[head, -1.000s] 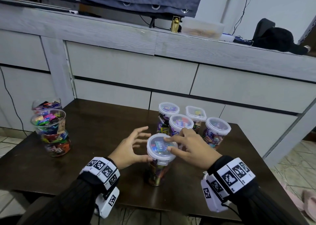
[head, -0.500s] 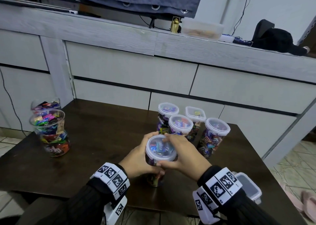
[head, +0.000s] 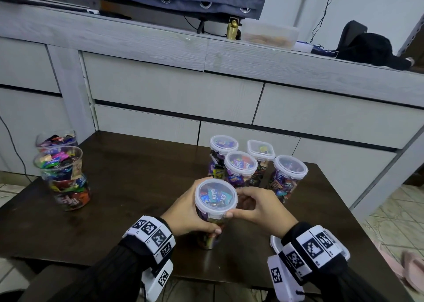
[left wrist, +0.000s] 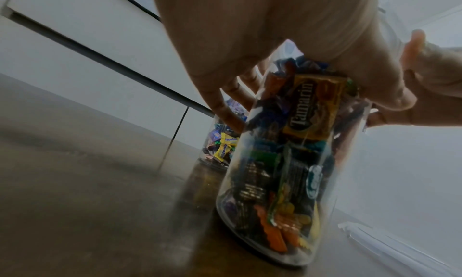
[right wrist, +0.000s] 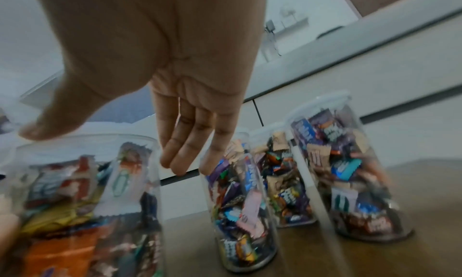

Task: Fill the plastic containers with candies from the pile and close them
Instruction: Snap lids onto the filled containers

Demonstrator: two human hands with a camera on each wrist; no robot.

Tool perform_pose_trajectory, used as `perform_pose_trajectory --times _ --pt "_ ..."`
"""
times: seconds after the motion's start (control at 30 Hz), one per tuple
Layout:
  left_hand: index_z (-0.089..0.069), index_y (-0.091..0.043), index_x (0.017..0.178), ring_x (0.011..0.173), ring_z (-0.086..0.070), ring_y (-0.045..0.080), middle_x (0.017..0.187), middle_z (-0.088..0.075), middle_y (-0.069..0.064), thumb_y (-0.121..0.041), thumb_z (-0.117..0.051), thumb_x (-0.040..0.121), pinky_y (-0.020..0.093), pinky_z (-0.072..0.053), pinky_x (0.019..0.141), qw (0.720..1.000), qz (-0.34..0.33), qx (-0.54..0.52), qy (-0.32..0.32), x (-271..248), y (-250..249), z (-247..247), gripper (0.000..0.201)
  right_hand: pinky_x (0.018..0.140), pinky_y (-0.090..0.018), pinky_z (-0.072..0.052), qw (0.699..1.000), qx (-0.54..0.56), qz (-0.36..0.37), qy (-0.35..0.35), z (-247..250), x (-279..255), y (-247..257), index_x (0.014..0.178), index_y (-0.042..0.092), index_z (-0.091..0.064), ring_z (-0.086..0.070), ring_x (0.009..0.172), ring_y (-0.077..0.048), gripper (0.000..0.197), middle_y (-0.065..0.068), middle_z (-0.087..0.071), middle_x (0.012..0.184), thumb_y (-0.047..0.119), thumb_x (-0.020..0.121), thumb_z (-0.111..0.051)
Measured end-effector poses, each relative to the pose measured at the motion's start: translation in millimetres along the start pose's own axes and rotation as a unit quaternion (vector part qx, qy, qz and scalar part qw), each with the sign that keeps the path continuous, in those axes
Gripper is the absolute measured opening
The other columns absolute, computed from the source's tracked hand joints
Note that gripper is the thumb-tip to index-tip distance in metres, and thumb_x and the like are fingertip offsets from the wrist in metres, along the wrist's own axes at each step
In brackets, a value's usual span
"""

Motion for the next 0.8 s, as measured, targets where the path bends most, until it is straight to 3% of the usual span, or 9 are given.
perform_pose_trajectory --times 0.1,0.2,0.27,0.5,0.6,0.7,0.8 --pt "-0.045 -0.045 0.131 0.127 -0.054 0.012 0.132 -0.059 -0.009 -0.037 -0.098 0.047 0.048 -0.043 0.108 1.0 -0.001 -0.017 -0.007 0 0 -3 0.1 0.089 -0.007 -0.038 0.999 -0.024 -0.006 0.025 2 4 0 0.138 0.022 -0.042 -0.048 0.112 0.0 0.087 0.011 -0.048 0.126 0.056 0.066 -0.077" --pt "-0.047 -0.045 0.13 0.125 -0.056 0.015 0.131 -0.061 -0.006 -0.03 -0.098 0.05 0.043 -0.044 0.107 1.0 -0.01 -0.029 -0.002 -1 -2 -6 0.096 0.105 -0.02 -0.036 0.999 0.006 -0.002 0.045 -3 14 6 0.145 0.019 -0.026 -0.038 0.128 -0.001 0.105 0.011 -0.038 0.141 0.054 0.063 -0.081" --pt "-0.047 -0.046 0.129 0.124 -0.057 0.014 0.13 -0.061 -0.007 -0.031 -0.097 0.051 0.037 -0.045 0.105 0.999 -0.01 -0.037 0.005 -2 -4 -7 0.094 0.11 -0.023 -0.032 0.997 0.028 0.0 0.065 -7 21 11 0.146 0.019 -0.022 -0.035 0.131 0.0 0.109 0.01 -0.035 0.146 0.053 0.061 -0.082" --pt "-0.046 -0.029 0.133 0.122 -0.058 0.014 0.128 -0.063 -0.006 -0.018 -0.096 0.053 0.03 -0.046 0.104 0.997 0.0 -0.067 0.026 -3 -3 -9 0.094 0.104 -0.033 -0.043 0.997 -0.002 0.001 0.083 -11 26 18 0.141 0.027 -0.025 -0.049 0.12 -0.004 0.109 0.009 -0.048 0.133 0.066 0.054 -0.076" --pt "-0.046 -0.028 0.131 0.121 -0.059 0.013 0.126 -0.064 -0.008 -0.016 -0.095 0.052 0.024 -0.045 0.101 0.996 -0.01 -0.087 0.017 -4 -6 -14 0.094 0.103 -0.036 -0.042 0.991 -0.104 0.04 0.079 -7 23 24 0.137 0.026 -0.033 -0.045 0.12 -0.009 0.095 0.007 -0.046 0.131 0.066 0.06 -0.072" --pt "-0.046 -0.027 0.131 0.12 -0.059 0.012 0.125 -0.064 -0.009 -0.02 -0.095 0.051 0.021 -0.045 0.098 0.995 -0.029 -0.096 0.014 -3 -9 -22 0.094 0.108 -0.03 -0.034 0.975 -0.201 0.079 0.055 -9 15 29 0.14 0.023 -0.034 -0.034 0.125 -0.011 0.094 0.006 -0.037 0.135 0.067 0.065 -0.069" --pt "-0.043 -0.031 0.132 0.122 -0.057 0.008 0.126 -0.062 -0.007 -0.024 -0.096 0.048 0.021 -0.043 0.101 0.996 -0.016 -0.079 0.036 -1 -9 -30 0.1 0.103 -0.028 -0.035 0.973 -0.217 0.074 0.038 -6 6 27 0.138 0.024 -0.036 -0.036 0.118 -0.012 0.091 0.006 -0.039 0.127 0.065 0.064 -0.069"
Point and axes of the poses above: each hand's wrist, its own x-axis towards the middle knuckle, its own z-axis out of the back of the hand, y = z × x, the point moved 2 cm from there along x, towards the middle knuckle
